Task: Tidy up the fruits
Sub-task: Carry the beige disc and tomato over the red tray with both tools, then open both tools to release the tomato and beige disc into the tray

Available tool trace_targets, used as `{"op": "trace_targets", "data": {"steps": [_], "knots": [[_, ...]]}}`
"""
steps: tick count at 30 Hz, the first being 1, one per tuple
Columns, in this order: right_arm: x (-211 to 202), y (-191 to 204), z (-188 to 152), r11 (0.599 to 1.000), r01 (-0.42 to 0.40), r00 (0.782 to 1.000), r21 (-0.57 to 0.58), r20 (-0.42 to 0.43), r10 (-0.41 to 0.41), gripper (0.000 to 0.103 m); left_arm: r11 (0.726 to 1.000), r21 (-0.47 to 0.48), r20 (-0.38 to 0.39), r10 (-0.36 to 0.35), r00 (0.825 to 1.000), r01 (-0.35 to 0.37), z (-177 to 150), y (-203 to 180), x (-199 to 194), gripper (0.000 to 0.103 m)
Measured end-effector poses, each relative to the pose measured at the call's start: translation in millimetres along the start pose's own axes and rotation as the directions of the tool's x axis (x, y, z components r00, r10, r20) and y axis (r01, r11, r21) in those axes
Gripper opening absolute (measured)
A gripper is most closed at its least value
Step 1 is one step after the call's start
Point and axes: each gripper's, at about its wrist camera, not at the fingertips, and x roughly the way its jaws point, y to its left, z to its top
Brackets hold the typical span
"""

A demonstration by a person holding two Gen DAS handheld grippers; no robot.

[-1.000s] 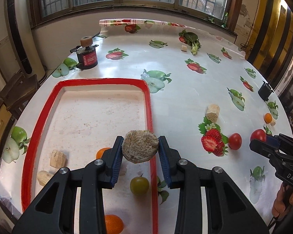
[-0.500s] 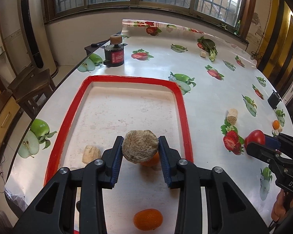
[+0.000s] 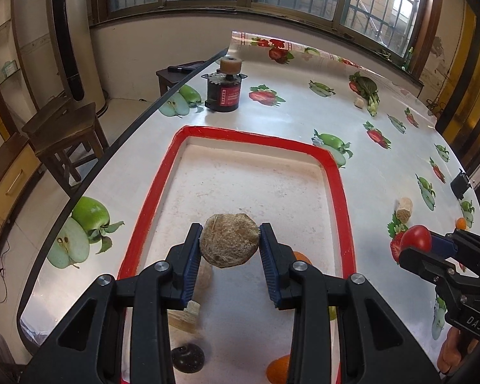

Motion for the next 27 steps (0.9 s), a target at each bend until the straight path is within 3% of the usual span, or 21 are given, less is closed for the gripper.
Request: {"op": "trace_targets", "data": {"steps": [16, 27], "knots": [[64.2, 16.9, 40.3, 0.999, -0.044, 0.998, -0.008, -0.038, 0.044, 0.032, 0.999, -0.041, -0.055, 0.032, 0.998, -0.035, 26.1, 23.6, 37.7, 0.033], [101.1, 24.3, 40.8, 0.997, -0.035, 0.994, -0.072, -0.102, 0.028, 0.032, 0.999, -0.032, -0.104, 0.035, 0.994, -0.039, 24.8, 21.6, 65.0, 0.033]]}}
